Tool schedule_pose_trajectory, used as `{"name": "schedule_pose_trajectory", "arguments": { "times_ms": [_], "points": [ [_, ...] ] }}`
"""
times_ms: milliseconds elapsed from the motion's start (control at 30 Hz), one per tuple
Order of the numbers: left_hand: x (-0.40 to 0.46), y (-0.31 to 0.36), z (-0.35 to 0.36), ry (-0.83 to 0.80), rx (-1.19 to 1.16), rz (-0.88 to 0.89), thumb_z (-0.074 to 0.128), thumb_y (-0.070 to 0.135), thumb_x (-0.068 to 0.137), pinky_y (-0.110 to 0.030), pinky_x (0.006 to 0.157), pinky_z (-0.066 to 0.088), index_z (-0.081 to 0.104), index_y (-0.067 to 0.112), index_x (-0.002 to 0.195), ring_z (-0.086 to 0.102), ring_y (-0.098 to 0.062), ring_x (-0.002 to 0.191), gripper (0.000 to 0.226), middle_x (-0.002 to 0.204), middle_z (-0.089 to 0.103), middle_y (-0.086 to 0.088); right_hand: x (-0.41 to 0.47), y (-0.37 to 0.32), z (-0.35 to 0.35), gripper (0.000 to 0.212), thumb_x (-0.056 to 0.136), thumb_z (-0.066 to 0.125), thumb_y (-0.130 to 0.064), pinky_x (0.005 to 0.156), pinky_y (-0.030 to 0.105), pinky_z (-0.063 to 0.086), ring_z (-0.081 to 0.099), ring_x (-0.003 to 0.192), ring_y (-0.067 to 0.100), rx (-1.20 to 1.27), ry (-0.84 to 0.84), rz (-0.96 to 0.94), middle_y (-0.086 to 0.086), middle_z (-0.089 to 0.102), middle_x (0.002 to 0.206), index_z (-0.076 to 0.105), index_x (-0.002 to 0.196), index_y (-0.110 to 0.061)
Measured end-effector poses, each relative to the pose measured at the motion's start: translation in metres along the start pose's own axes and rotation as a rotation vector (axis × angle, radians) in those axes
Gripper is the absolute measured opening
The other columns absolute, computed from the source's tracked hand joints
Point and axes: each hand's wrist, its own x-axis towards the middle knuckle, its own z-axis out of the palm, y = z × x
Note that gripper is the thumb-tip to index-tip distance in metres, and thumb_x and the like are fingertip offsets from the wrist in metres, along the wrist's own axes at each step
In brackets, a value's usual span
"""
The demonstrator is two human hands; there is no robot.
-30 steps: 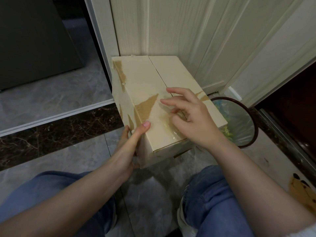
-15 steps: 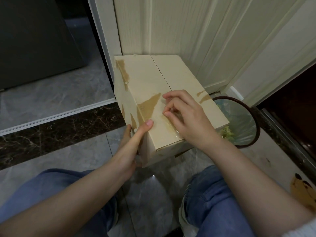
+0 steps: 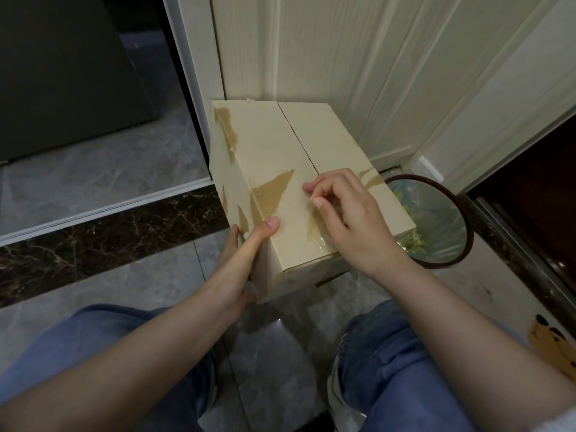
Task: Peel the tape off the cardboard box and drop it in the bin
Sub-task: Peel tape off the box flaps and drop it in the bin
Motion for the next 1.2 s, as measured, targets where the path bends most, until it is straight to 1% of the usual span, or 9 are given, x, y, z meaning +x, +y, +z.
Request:
{"name": "schedule_pose_trajectory", "arguments": {
  "times_ms": [200, 300, 400, 533, 633, 767, 833, 967, 1200],
  "points": [
    [-0.003, 0.002, 0.001, 0.004, -0.014, -0.011, 0.084, 0.083, 0.024, -0.043, 0.07, 0.057, 0.036, 0.047, 0.152, 0.055, -0.031, 0.125, 0.141, 0.142, 0.055, -0.002, 0.003, -0.004, -0.007, 0.007, 0.095, 0.056, 0.001, 0.092, 0.023, 0.046, 0.057, 0.11, 0.013, 0.064, -0.051, 0.023, 0.005, 0.059, 0.116, 0.06, 0.096, -0.004],
    [-0.006, 0.003, 0.004, -0.015, -0.02, -0.013, 0.079, 0.078, 0.037, -0.035, 0.055, 0.058, 0.043, 0.042, 0.149, 0.057, -0.029, 0.121, 0.123, 0.136, 0.06, -0.002, 0.005, -0.003, -0.009, 0.016, 0.095, 0.053, 0.003, 0.095, 0.02, 0.045, 0.056, 0.117, 0.011, 0.101, -0.044, 0.011, 0.003, 0.06, 0.122, 0.065, 0.102, -0.004],
    [-0.007, 0.004, 0.005, -0.037, -0.026, -0.015, 0.081, 0.078, 0.035, -0.035, 0.051, 0.058, 0.044, 0.042, 0.148, 0.058, -0.03, 0.121, 0.124, 0.135, 0.061, -0.003, 0.01, -0.002, -0.013, 0.037, 0.095, 0.047, 0.008, 0.095, 0.034, 0.052, 0.058, 0.123, 0.018, 0.441, -0.003, 0.153, 0.006, 0.059, 0.13, 0.057, 0.125, -0.01],
    [-0.006, 0.004, 0.003, -0.051, -0.02, -0.01, 0.083, 0.081, 0.029, -0.043, 0.063, 0.06, 0.042, 0.042, 0.149, 0.057, -0.031, 0.123, 0.133, 0.138, 0.06, -0.003, 0.021, 0.0, -0.023, 0.048, 0.092, 0.046, 0.014, 0.098, 0.034, 0.051, 0.058, 0.127, 0.022, 0.758, 0.162, 0.289, 0.012, 0.058, 0.133, 0.048, 0.134, -0.009],
    [-0.004, 0.003, 0.002, -0.034, -0.02, -0.002, 0.085, 0.082, 0.022, -0.055, 0.086, 0.056, 0.037, 0.043, 0.152, 0.055, -0.033, 0.127, 0.145, 0.142, 0.056, -0.004, 0.023, 0.004, -0.038, 0.047, 0.093, 0.048, 0.011, 0.102, 0.027, 0.048, 0.059, 0.122, 0.01, 0.477, 0.249, 0.302, 0.007, 0.062, 0.129, 0.055, 0.133, -0.012],
    [-0.004, 0.001, 0.0, -0.036, -0.016, 0.02, 0.085, 0.083, 0.018, -0.064, 0.1, 0.047, 0.034, 0.048, 0.153, 0.053, -0.033, 0.13, 0.149, 0.146, 0.053, -0.002, 0.017, 0.013, -0.039, 0.04, 0.091, 0.057, -0.001, 0.096, 0.027, 0.048, 0.059, 0.112, 0.005, -0.095, 0.076, 0.126, -0.005, 0.066, 0.117, 0.069, 0.125, -0.02],
    [-0.003, 0.001, 0.0, -0.037, -0.017, 0.02, 0.084, 0.084, 0.017, -0.064, 0.1, 0.048, 0.035, 0.048, 0.153, 0.053, -0.033, 0.128, 0.149, 0.144, 0.055, -0.002, 0.014, 0.015, -0.03, 0.033, 0.091, 0.06, -0.005, 0.098, 0.029, 0.045, 0.059, 0.108, 0.015, -0.181, -0.026, 0.039, -0.005, 0.069, 0.111, 0.073, 0.119, -0.019],
    [-0.004, 0.002, 0.001, -0.027, -0.027, 0.016, 0.084, 0.084, 0.015, -0.061, 0.098, 0.049, 0.037, 0.048, 0.151, 0.054, -0.034, 0.127, 0.149, 0.144, 0.055, -0.003, 0.012, 0.014, -0.022, 0.02, 0.091, 0.065, -0.012, 0.091, 0.01, 0.036, 0.058, 0.098, 0.017, -0.226, -0.075, -0.069, -0.003, 0.07, 0.1, 0.079, 0.105, -0.016],
    [-0.006, 0.002, -0.003, -0.025, -0.026, 0.044, 0.085, 0.083, 0.017, -0.056, 0.096, 0.052, 0.038, 0.046, 0.151, 0.056, -0.032, 0.123, 0.147, 0.139, 0.059, -0.002, 0.013, 0.009, -0.024, 0.011, 0.085, 0.073, -0.009, 0.086, 0.026, 0.047, 0.06, 0.092, 0.013, -0.174, -0.141, -0.045, -0.005, 0.066, 0.093, 0.077, 0.092, -0.015]
  ]
}}
